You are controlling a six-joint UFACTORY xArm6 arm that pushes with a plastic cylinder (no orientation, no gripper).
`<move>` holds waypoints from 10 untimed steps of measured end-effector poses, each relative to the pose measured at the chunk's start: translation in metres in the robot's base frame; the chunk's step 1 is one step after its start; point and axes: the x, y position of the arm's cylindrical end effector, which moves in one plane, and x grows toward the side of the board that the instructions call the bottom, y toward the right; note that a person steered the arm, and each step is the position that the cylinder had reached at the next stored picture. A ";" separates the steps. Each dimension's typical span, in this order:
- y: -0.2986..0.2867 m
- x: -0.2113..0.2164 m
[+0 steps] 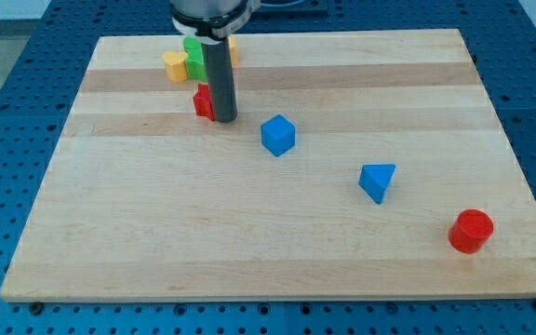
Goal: Separate the group of block
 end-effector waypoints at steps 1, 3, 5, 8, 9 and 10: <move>0.068 -0.012; 0.088 -0.091; 0.080 -0.119; 0.058 -0.130; -0.003 -0.132; -0.050 -0.138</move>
